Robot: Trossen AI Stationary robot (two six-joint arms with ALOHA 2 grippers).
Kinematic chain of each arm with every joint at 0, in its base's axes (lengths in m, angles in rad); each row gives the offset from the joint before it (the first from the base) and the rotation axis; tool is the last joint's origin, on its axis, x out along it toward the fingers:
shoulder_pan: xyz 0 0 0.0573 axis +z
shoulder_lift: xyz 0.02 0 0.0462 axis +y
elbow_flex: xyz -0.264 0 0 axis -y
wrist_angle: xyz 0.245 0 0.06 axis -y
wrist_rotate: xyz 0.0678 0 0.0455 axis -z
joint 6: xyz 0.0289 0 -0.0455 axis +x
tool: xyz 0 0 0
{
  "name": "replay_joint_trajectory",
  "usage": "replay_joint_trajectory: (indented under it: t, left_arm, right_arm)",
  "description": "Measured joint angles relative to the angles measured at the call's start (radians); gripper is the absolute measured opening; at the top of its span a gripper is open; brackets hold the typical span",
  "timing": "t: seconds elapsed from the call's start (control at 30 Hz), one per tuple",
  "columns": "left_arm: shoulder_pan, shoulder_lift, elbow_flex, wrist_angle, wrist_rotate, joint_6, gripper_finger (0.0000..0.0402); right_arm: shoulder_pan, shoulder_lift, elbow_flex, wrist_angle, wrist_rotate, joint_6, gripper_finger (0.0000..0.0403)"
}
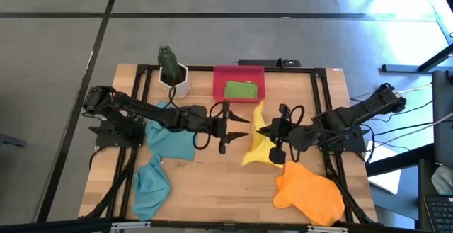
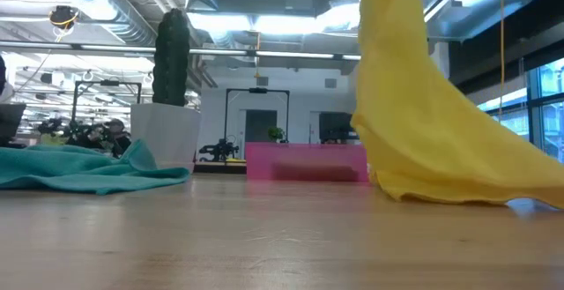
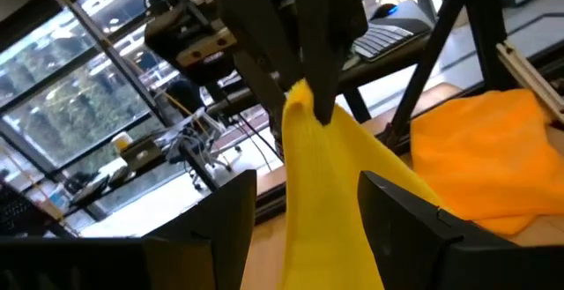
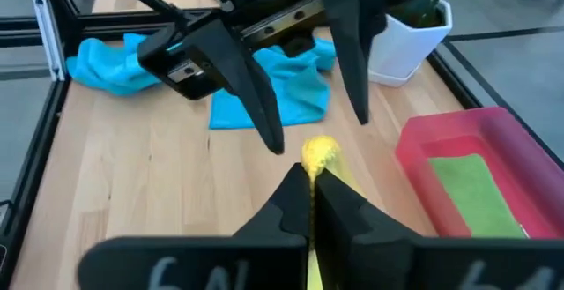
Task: Fold microfiber towels
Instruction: Fold the yellow microfiber towel
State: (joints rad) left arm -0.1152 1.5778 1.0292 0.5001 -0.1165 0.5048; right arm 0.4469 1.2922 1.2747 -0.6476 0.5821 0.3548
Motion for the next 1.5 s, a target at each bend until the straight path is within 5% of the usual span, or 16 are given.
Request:
replay_joint_trajectory:
  t: [0.77,1.5]
  left_arm:
    - [-0.003,0.0,0.001,-0.043,0.26,0.056,0.019]
    - [-0.004,0.0,0.001,-0.093,0.169,0.112,0.0188]
  right_arm:
    - [-0.023,0.128,0.0,0.112,-0.07,-0.088,0.0004]
    - [-0.025,0.14,0.0,0.118,-0.09,-0.098,0.0004]
